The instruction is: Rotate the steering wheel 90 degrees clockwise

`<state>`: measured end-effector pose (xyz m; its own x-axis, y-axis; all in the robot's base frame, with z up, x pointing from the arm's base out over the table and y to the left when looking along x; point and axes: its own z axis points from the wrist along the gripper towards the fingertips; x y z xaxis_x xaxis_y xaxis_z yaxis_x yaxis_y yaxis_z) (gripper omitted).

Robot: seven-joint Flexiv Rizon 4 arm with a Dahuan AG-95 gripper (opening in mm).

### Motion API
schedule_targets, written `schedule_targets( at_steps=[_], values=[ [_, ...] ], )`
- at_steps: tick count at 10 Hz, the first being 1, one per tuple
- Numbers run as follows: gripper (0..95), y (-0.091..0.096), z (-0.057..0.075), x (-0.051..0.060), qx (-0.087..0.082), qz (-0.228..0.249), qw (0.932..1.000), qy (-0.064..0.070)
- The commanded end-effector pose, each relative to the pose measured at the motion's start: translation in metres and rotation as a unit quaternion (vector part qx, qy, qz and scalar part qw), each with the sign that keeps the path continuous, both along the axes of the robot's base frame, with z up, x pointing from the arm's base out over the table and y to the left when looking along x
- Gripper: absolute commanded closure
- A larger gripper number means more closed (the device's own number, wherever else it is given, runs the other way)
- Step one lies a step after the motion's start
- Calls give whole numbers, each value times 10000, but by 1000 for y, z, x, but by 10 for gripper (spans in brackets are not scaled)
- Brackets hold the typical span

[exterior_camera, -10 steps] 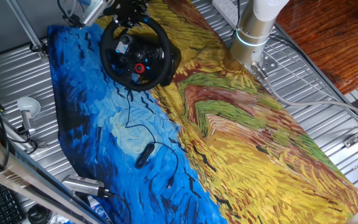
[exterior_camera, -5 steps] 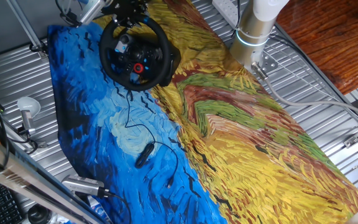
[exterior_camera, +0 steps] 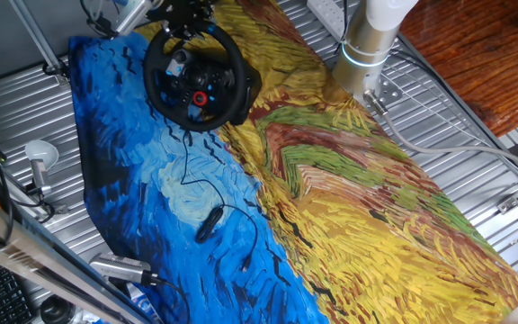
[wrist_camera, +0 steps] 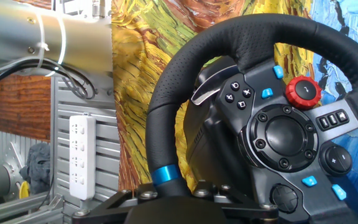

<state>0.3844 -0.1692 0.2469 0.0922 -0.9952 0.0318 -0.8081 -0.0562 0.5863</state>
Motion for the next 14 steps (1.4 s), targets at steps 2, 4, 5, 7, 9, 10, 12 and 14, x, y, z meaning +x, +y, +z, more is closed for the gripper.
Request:
schedule_targets(
  at_steps=[2, 4, 5, 7, 9, 10, 12, 14],
  values=[
    [950, 0, 0, 0, 82, 41, 9999, -51],
    [950, 0, 0, 0, 98, 22, 9999, -83],
    [950, 0, 0, 0, 109, 11, 9999, -85],
    [950, 0, 0, 0, 209, 5, 9997, -100],
    [950, 0, 0, 0, 272, -63, 9995, -167],
    [950, 0, 0, 0, 259, -89, 9994, -204],
    [950, 0, 0, 0, 169, -224, 9992, -300],
    [950, 0, 0, 0, 222, -286, 9985, -420]
  ],
)
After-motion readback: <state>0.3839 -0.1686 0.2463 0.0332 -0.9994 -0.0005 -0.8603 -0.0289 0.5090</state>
